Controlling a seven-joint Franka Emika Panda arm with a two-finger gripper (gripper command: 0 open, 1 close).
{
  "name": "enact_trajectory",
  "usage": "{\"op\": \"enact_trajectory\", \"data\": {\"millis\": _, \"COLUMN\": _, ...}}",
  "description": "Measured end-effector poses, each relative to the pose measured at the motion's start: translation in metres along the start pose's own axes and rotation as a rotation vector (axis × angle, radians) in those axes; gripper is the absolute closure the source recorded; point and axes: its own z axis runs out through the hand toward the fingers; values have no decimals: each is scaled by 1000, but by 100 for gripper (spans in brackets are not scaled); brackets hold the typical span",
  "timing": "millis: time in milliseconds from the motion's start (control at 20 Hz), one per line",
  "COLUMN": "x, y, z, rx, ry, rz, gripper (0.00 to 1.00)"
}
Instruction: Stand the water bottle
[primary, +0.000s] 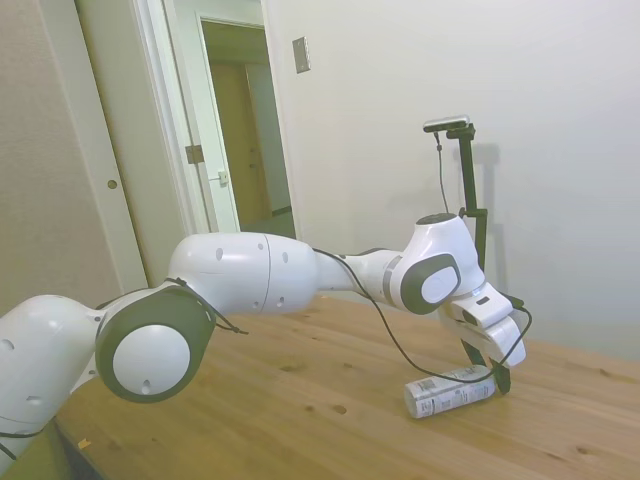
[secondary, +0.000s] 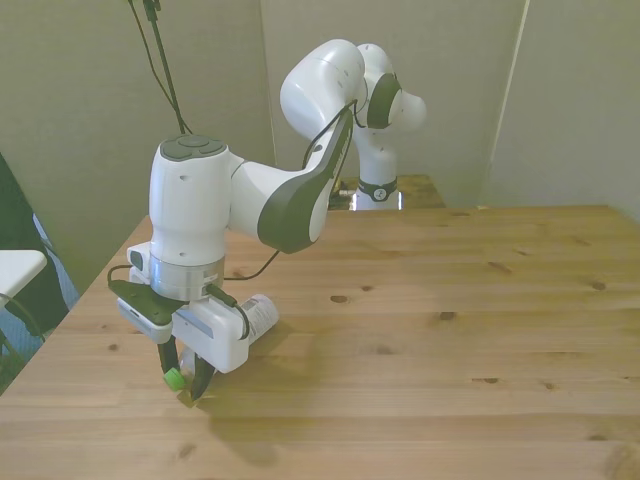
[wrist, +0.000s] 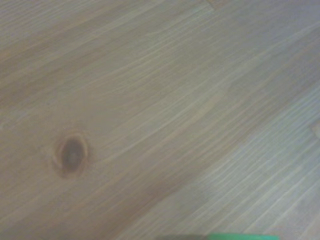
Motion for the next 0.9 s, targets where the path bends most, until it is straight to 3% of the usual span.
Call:
{"op": "enact_trajectory", "data": {"millis": 650, "x": 2, "y": -4, "z": -11, "rx": 12, "ry": -31, "rz": 16, "gripper": 100}}
{"op": "enact_trajectory", "data": {"millis": 900, "x": 9, "y": -12, "z": -53, "rx": 74, "ry": -34, "rz": 31, "gripper": 100}}
